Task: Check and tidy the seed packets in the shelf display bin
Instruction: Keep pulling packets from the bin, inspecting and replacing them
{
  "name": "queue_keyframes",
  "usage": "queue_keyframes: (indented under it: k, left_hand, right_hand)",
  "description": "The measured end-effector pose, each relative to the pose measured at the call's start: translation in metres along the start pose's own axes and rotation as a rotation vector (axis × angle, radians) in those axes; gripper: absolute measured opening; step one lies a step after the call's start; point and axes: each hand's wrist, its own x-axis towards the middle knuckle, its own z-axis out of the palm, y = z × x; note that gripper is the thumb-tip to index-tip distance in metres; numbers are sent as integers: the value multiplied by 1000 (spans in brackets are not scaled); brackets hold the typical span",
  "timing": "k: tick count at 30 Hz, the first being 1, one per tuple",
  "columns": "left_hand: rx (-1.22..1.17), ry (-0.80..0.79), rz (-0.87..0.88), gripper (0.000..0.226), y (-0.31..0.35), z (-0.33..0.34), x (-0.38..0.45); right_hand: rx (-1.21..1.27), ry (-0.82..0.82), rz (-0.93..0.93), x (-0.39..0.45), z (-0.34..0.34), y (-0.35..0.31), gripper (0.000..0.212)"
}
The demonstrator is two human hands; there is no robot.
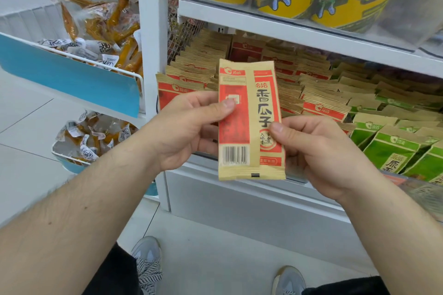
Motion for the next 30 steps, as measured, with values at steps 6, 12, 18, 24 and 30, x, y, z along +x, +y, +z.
queue_keyframes:
  k: [6, 12, 18, 24, 30]
  left_hand:
    - [-78, -90, -35, 39, -1, -5, 1]
    - [-82, -96, -44, 27, -3, -6, 3]
    - [-80, -108, -28, 29, -2, -7, 3]
    - [-88, -77, -9, 36, 0, -7, 2]
    - [-74, -71, 11, 37, -2, -7, 2]
  right_hand:
    - [92, -75, 5, -2, 1, -5, 38]
    - [124, -85, 26, -2, 2, -5, 33]
    - [101, -88, 15, -1, -1, -4, 33]
    - [151, -209, 39, -3, -6, -6, 35]
    - [197, -204, 51, -2, -7, -4, 40]
